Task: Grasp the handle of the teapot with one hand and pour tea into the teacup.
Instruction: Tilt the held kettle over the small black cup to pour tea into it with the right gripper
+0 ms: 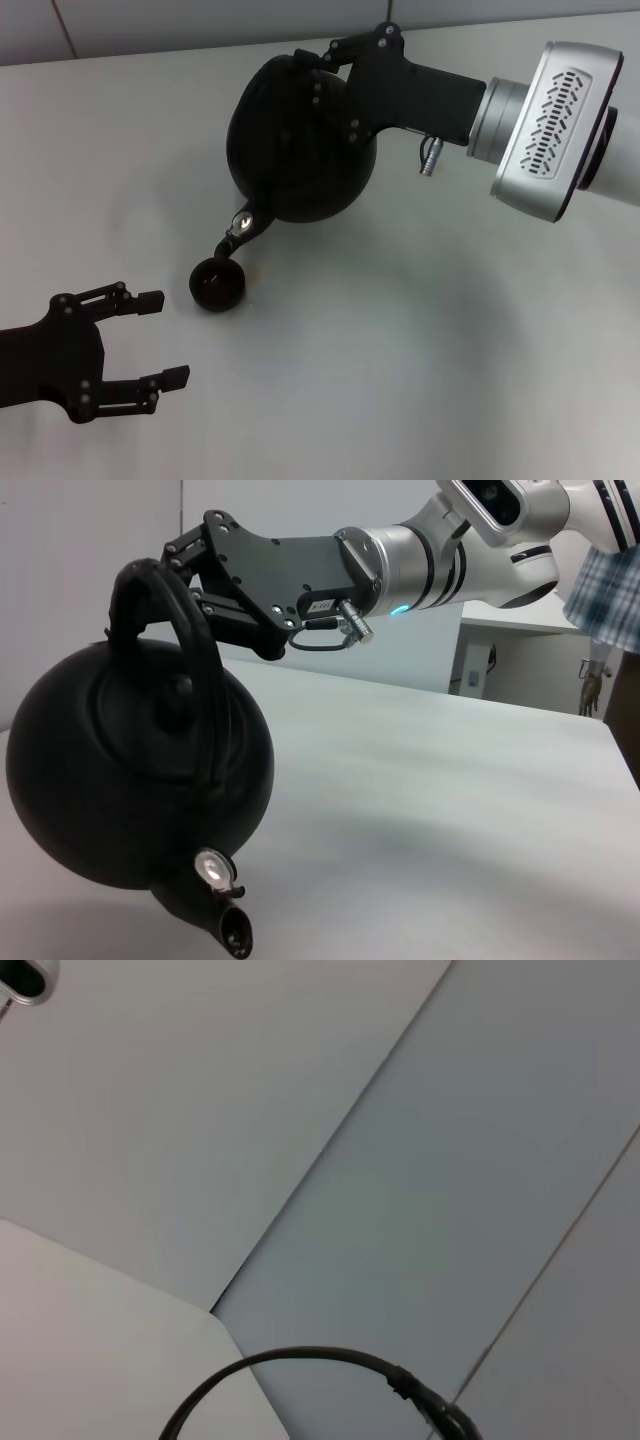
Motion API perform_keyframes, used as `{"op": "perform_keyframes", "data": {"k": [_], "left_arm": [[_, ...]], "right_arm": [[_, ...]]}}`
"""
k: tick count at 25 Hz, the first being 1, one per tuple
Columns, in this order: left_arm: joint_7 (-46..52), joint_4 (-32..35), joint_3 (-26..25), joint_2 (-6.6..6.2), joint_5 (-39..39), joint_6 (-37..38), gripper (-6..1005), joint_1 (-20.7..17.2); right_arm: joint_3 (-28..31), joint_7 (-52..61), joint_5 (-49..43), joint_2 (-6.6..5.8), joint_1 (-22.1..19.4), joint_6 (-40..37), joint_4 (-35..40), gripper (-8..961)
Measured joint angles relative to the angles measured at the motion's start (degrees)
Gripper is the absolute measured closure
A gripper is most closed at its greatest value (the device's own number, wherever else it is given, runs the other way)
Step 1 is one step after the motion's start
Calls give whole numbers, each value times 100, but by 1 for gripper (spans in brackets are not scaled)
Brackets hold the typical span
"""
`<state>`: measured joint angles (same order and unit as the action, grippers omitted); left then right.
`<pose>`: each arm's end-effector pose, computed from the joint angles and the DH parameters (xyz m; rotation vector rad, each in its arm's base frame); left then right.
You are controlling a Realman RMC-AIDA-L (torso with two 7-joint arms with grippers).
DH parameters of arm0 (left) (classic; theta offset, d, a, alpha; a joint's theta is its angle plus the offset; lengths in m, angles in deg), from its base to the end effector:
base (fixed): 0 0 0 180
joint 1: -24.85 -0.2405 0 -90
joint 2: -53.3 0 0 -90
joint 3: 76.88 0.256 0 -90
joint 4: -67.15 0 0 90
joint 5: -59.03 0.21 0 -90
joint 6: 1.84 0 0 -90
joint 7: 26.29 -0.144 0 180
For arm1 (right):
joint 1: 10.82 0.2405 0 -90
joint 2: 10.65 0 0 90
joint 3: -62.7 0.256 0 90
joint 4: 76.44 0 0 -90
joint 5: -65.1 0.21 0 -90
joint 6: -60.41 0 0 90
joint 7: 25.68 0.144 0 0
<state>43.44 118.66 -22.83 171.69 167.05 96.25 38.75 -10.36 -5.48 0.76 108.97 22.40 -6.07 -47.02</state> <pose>-0.2884 0.2543 0.0122 -2.8733 -0.3251 -0.6102 0.1960 0.3770 -0.0404 -2.2911 -0.4420 0.6527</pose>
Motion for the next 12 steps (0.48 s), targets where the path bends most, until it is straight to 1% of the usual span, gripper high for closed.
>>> {"op": "perform_keyframes", "data": {"k": [12], "left_arm": [[-3,-5,0,4,0,0,144,-10]], "right_arm": [[-60,-114,-1,0,9,18,21,872]]}}
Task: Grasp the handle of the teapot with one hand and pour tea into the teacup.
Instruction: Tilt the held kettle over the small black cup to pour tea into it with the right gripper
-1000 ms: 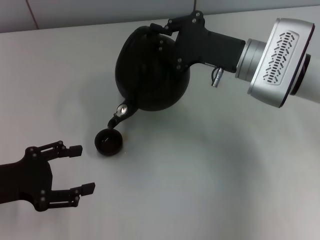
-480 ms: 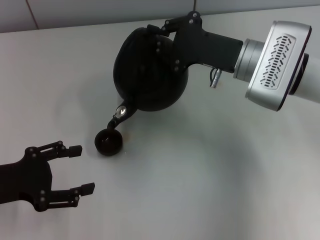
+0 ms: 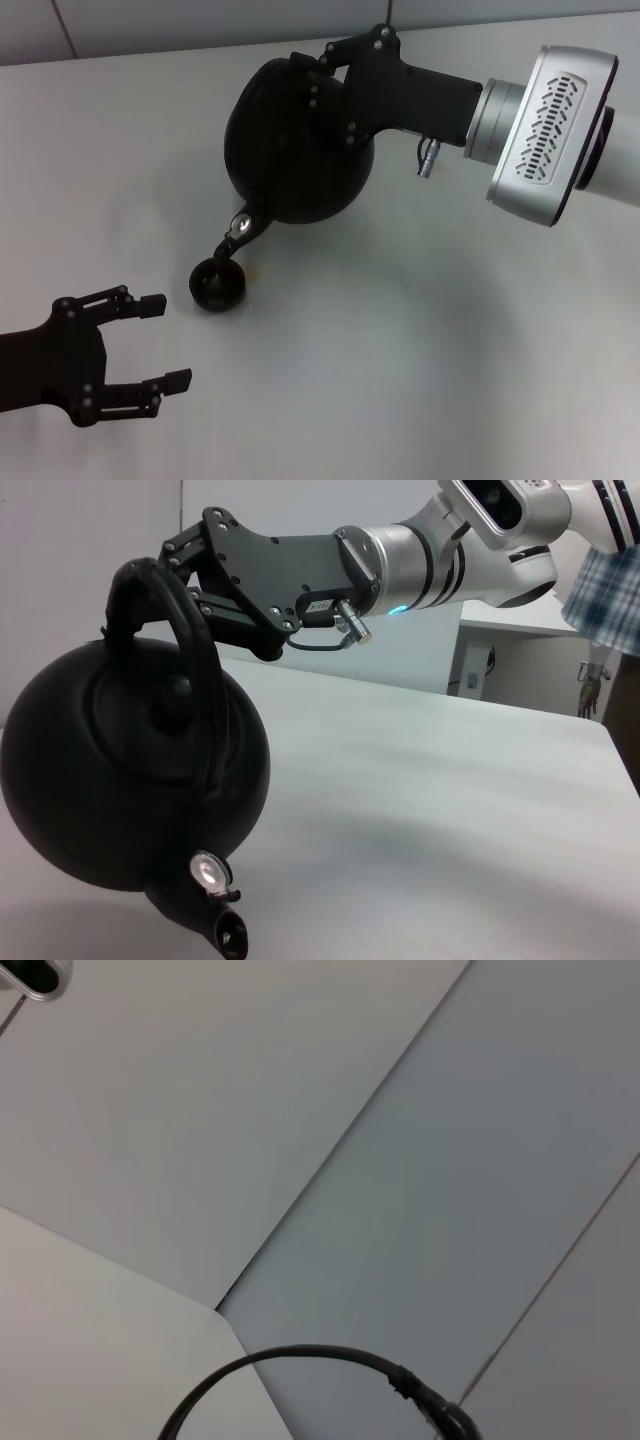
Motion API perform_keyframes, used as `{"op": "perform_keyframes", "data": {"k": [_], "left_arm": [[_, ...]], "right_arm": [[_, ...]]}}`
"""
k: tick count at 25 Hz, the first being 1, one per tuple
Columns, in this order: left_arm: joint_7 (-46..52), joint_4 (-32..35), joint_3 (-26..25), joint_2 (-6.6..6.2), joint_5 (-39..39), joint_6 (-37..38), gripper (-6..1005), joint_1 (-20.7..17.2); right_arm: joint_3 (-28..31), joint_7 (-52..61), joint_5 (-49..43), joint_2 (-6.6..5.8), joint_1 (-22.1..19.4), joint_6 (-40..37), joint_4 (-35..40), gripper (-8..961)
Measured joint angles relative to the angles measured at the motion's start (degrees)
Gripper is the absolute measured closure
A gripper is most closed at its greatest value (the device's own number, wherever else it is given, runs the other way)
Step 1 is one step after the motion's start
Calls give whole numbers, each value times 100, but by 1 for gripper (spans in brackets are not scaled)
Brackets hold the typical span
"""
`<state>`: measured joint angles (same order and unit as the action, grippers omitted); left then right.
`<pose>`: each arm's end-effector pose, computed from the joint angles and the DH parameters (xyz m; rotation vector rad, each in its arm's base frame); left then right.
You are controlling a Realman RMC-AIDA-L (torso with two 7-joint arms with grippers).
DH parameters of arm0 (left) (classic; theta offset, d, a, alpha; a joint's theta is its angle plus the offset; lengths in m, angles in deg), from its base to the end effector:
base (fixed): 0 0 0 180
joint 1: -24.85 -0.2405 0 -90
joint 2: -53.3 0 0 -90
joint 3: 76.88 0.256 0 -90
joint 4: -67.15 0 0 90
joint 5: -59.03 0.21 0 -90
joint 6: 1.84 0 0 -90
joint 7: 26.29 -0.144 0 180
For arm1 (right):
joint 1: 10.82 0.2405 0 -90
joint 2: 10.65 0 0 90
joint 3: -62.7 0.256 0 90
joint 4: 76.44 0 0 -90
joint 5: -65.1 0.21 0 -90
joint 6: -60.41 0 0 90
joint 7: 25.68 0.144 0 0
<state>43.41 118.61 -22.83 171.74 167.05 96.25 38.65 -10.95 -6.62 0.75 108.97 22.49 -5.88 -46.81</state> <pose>-0.2888 0.2537 0.0118 -2.8728 -0.3281 -0.6115 0.1944 0.3768 -0.0418 -2.2899 -0.4748 0.6406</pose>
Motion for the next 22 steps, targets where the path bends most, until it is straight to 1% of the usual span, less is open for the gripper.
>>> {"op": "perform_keyframes", "data": {"k": [3,5,22], "left_arm": [[-4,-19,0,1,0,0,144,0],[-62,-158,-1,-2,0,-6,144,42],[-71,-162,-18,-5,0,-9,144,62]], "right_arm": [[0,0,0,0,0,47,6,873],[-1,-1,0,0,0,77,8,873],[-131,-168,9,9,2,135,7,873]]}}
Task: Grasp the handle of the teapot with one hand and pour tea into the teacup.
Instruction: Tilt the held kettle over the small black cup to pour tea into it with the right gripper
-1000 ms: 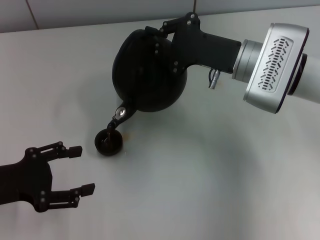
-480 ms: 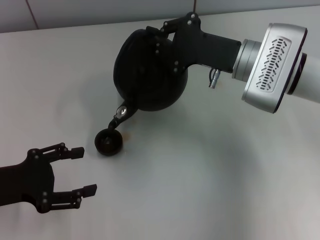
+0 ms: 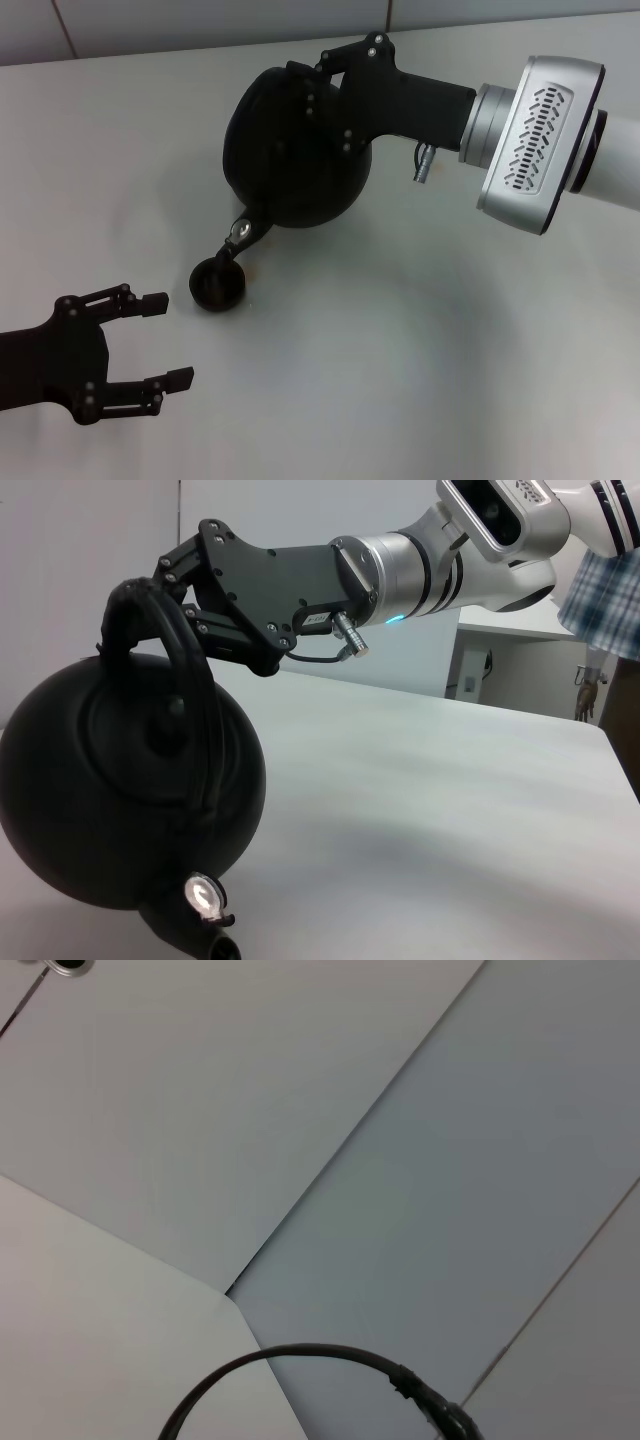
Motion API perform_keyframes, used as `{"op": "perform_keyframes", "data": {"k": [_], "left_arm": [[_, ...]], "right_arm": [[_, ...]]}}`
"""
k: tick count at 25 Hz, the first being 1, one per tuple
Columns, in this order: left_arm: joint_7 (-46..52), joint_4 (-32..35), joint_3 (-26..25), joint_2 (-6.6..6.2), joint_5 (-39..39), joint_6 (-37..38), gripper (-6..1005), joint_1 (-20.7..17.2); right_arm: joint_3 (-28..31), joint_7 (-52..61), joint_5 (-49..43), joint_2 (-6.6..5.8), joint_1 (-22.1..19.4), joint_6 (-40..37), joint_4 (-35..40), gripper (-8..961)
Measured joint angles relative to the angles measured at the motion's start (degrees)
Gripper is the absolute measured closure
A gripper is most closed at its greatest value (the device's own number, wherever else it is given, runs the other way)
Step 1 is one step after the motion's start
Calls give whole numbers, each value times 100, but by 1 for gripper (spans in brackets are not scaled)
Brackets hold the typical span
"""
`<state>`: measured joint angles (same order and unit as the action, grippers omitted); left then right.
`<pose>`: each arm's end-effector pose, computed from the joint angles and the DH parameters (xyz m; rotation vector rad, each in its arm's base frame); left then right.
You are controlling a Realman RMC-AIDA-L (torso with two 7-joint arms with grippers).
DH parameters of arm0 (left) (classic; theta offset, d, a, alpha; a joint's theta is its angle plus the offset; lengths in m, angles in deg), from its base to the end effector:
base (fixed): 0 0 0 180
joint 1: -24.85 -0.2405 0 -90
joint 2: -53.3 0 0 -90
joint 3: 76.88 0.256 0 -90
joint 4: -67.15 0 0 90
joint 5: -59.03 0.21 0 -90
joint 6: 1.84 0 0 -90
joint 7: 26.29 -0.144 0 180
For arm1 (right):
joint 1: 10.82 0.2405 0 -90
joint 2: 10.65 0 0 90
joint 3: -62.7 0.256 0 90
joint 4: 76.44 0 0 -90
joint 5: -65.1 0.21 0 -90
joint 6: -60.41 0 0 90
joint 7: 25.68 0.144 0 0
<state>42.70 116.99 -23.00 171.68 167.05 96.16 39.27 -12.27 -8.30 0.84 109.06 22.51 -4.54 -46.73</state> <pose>-0.2891 0.2542 0.0087 -2.8763 -0.3323 -0.6255 0.1948 0.3767 -0.0463 -2.2937 -0.5092 0.6039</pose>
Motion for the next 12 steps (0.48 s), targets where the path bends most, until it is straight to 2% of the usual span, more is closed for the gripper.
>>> {"op": "perform_keyframes", "data": {"k": [12], "left_arm": [[0,0,0,0,0,-35,144,6]], "right_arm": [[0,0,10,0,7,0,-11,873]]}}
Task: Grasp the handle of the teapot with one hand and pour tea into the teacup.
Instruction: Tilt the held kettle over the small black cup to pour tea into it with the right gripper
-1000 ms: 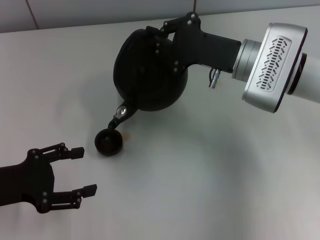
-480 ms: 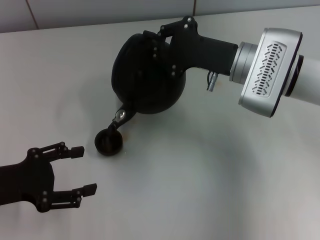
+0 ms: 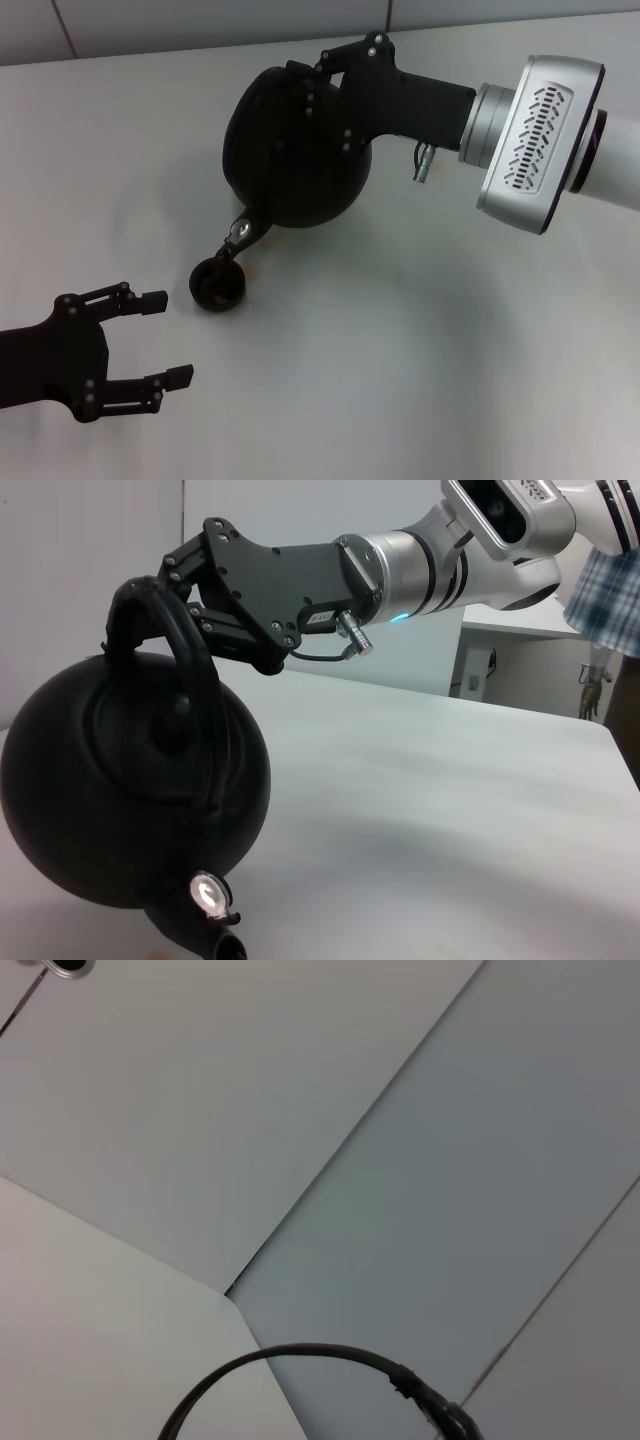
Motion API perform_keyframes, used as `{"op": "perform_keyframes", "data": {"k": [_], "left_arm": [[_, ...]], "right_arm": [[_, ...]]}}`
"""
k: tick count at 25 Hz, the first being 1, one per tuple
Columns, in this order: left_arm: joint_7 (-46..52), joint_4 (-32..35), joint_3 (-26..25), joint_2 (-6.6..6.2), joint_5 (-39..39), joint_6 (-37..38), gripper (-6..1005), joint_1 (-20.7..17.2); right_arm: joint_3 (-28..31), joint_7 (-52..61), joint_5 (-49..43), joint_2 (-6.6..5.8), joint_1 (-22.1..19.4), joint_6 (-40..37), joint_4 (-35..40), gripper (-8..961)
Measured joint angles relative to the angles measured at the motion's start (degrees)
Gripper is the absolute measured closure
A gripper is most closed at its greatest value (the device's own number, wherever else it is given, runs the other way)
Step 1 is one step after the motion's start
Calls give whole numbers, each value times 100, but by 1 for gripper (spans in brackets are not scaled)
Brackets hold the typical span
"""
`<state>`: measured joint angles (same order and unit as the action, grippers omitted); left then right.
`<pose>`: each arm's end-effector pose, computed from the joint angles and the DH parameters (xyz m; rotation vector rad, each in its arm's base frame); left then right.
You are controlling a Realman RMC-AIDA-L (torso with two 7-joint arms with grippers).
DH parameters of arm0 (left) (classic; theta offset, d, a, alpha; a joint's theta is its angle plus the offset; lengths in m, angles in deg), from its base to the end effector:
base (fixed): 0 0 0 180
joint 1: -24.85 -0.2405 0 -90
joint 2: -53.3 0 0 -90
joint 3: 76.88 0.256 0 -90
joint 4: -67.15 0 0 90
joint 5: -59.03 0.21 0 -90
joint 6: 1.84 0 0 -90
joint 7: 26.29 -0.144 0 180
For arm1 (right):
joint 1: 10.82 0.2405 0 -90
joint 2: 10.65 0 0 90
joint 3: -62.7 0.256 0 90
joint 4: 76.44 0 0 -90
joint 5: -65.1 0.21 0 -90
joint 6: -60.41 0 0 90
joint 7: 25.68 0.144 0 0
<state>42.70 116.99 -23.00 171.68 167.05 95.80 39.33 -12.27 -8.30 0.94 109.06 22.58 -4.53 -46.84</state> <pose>-0.2894 0.2553 0.0087 -2.8720 -0.3324 -0.6204 0.1947 0.3769 -0.0464 -2.2935 -0.5072 0.6050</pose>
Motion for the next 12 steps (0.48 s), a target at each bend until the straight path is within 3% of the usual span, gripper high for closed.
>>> {"op": "perform_keyframes", "data": {"k": [12], "left_arm": [[0,0,0,0,0,0,144,2]], "right_arm": [[-9,3,1,0,0,0,-7,874]]}}
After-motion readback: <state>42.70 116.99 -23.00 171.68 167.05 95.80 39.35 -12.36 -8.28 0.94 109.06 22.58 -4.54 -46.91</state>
